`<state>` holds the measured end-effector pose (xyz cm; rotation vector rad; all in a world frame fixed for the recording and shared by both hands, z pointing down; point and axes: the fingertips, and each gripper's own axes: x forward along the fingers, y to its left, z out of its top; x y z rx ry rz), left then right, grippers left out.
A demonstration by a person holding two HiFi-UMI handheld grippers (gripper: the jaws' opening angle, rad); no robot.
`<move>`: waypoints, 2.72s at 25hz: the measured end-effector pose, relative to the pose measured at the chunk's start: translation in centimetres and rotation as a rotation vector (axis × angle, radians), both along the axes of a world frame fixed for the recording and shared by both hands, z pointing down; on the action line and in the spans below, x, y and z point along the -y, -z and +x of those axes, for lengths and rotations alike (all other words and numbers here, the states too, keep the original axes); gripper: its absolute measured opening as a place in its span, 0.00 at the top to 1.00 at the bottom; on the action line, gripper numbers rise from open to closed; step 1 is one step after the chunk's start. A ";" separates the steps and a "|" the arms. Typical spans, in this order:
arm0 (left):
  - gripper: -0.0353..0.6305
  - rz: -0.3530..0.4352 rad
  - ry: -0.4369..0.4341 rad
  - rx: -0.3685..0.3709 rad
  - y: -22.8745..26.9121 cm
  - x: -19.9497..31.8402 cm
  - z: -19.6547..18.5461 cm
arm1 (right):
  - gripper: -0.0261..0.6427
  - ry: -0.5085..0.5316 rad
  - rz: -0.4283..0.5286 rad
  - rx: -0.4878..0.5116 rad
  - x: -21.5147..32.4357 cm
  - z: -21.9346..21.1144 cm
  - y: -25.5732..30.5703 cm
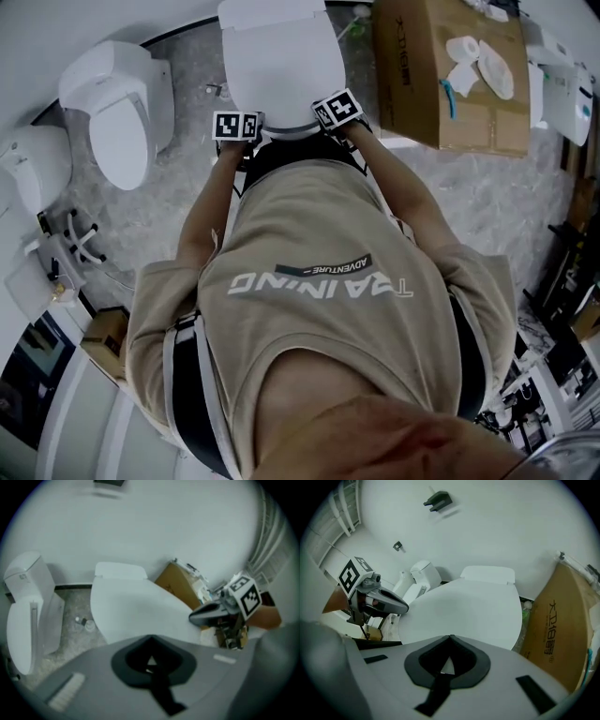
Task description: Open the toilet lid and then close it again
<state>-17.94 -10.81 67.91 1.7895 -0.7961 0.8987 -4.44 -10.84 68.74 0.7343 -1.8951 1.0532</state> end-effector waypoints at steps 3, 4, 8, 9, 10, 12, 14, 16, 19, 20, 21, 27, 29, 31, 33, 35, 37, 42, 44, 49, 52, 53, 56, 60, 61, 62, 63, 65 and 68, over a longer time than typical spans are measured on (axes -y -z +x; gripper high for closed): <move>0.94 -0.034 0.007 0.025 -1.8 -1.1 -0.1 | 0.94 -0.040 -0.031 -0.005 -1.0 0.0 -1.5; 0.94 -0.042 0.001 0.035 -2.4 -1.3 -0.1 | 0.94 -0.058 -0.043 -0.005 -1.3 0.1 -2.0; 0.94 -0.065 -0.003 0.047 -4.2 -1.3 -0.1 | 0.94 -0.113 -0.084 -0.007 -1.9 0.3 -3.6; 0.94 -0.072 -0.004 0.048 -4.6 -1.2 -0.1 | 0.94 -0.120 -0.097 -0.006 -2.0 0.3 -3.9; 0.94 -0.078 -0.009 0.053 -4.9 -1.0 -0.1 | 0.94 -0.123 -0.114 -0.006 -2.1 0.3 -4.2; 0.94 -0.090 -0.024 0.071 -5.9 -0.7 -0.2 | 0.94 -0.115 -0.149 -0.013 -2.6 0.3 -5.0; 0.94 -0.103 -0.033 0.085 -6.9 -0.5 -0.2 | 0.94 -0.106 -0.175 -0.026 -3.0 0.3 -5.8; 0.94 -0.116 -0.038 0.097 -7.7 -0.5 -0.2 | 0.94 -0.119 -0.199 -0.035 -3.4 0.4 -6.7; 0.94 -0.133 -0.051 0.125 -9.0 -1.1 -0.1 | 0.94 -0.179 -0.244 -0.034 -3.9 0.5 -8.0; 0.94 -0.140 -0.051 0.129 -9.5 -1.4 0.1 | 0.94 -0.199 -0.257 -0.031 -4.1 0.6 -8.5; 0.94 -0.146 -0.049 0.131 -9.9 -1.7 0.3 | 0.94 -0.217 -0.263 -0.028 -4.3 0.7 -8.9; 0.94 -0.149 -0.011 0.178 -12.2 -3.0 1.1 | 0.94 -0.286 -0.213 -0.011 -5.3 0.8 -11.0; 0.94 -0.148 0.016 0.182 -13.0 -3.6 1.5 | 0.94 -0.291 -0.184 0.001 -5.6 1.0 -11.9; 0.94 -0.152 0.040 0.189 -14.0 -4.4 1.4 | 0.94 -0.307 -0.171 0.025 -5.9 1.1 -13.1; 0.94 -0.148 0.060 0.205 -15.0 -5.3 1.0 | 0.94 -0.346 -0.178 0.050 -6.3 0.9 -14.2; 0.94 -0.147 0.086 0.219 -16.1 -5.9 0.7 | 0.94 -0.371 -0.187 0.062 -6.8 0.8 -15.4; 0.94 -0.149 0.102 0.233 -17.3 -6.1 0.6 | 0.94 -0.372 -0.196 0.063 -6.9 0.8 -16.6; 0.94 -0.155 0.059 0.261 -20.3 -7.1 1.0 | 0.94 -0.345 -0.227 0.027 -7.9 1.0 -19.8; 0.94 -0.153 0.048 0.255 -21.6 -7.7 1.1 | 0.94 -0.332 -0.239 0.005 -8.9 0.9 -21.1; 0.94 -0.093 0.022 0.249 -24.7 -7.1 0.8 | 0.94 -0.306 -0.158 -0.028 -9.0 0.4 -24.4; 0.94 -0.091 0.008 0.234 -25.7 -7.5 1.0 | 0.94 -0.357 -0.142 -0.021 -9.2 0.7 -25.3; 0.94 -0.090 0.007 0.227 -25.9 -7.5 1.0 | 0.94 -0.367 -0.142 -0.018 -9.3 0.8 -25.4; 0.94 -0.081 -0.001 0.206 -26.1 -7.8 1.0 | 0.94 -0.349 -0.118 -0.036 -9.5 0.7 -25.4; 0.94 -0.048 -0.012 0.187 -26.0 -7.7 1.2 | 0.94 -0.331 -0.044 -0.144 -9.5 0.9 -25.2; 0.94 -0.047 -0.014 0.185 -26.0 -7.7 1.3 | 0.94 -0.341 -0.028 -0.171 -9.5 0.9 -25.2; 0.94 -0.047 -0.019 0.183 -25.9 -7.6 1.3 | 0.94 -0.355 -0.014 -0.189 -9.5 0.9 -25.1; 0.94 -0.045 -0.029 0.180 -25.9 -7.6 1.3 | 0.94 -0.375 -0.004 -0.194 -9.5 0.9 -25.2; 0.94 -0.037 -0.053 0.176 -25.9 -7.4 1.2 | 0.94 -0.413 -0.015 -0.167 -9.2 0.8 -25.3; 0.94 -0.010 -0.065 0.184 -25.7 -7.4 1.0 | 0.94 -0.443 -0.089 -0.104 -9.1 0.8 -25.4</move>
